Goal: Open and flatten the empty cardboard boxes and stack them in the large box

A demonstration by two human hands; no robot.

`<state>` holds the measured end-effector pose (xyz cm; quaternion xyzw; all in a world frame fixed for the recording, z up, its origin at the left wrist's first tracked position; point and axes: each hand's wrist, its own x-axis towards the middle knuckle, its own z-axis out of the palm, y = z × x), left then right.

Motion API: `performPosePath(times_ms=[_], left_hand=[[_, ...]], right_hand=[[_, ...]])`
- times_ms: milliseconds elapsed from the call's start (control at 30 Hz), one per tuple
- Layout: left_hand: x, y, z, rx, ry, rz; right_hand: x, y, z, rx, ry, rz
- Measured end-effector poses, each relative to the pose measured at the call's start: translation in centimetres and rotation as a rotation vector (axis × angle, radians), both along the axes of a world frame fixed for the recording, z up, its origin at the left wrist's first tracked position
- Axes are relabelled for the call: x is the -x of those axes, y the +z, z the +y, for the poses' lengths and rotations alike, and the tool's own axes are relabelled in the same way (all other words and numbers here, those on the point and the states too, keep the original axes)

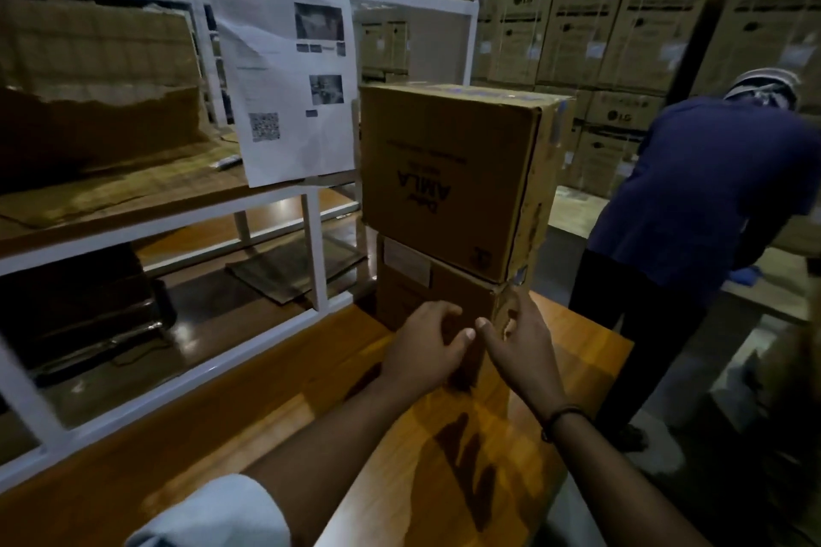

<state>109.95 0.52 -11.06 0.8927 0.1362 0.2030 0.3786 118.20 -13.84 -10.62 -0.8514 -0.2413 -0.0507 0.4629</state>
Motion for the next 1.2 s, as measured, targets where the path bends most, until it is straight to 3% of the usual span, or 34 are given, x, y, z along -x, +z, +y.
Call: performPosePath(times_ms=[200,433,500,600,700,900,1200], left_hand=[[-3.4,0.2,-1.1,0.136,0.070,-0.069],[-5.5,0.2,-0.8,0.134,0.276,-0.190],[-5.8,0.0,-0.8,0.141,0.326,-0.233],[-6.1,0.0,-1.3,0.111,0.349,-0.243],[-6.5,0.4,-2.3,0.102,0.357,-0.210],[-7.3,0.8,-3.8,0.160,0.394,-0.185],[-5.5,0.7,-6.5,0.219,0.487,-0.224]], right_hand=[[-2.5,-0.4,1.7,-0.072,0.064,-0.018],[-2.8,-0.9,0.4,0.001,0.311,-0.108],[-4.1,-0.7,-0.6,-0.064,0.358,-0.109],[-8.1,-0.4,-1.6,-0.245,0.254,-0.077],[-13.3,0.9,-1.7,-0.276,0.137,-0.029],[-19.3,2.2,-1.4,-0.254,0.400,0.208],[-16.4,-0.2,-2.0,-0.232,0.405,0.075]])
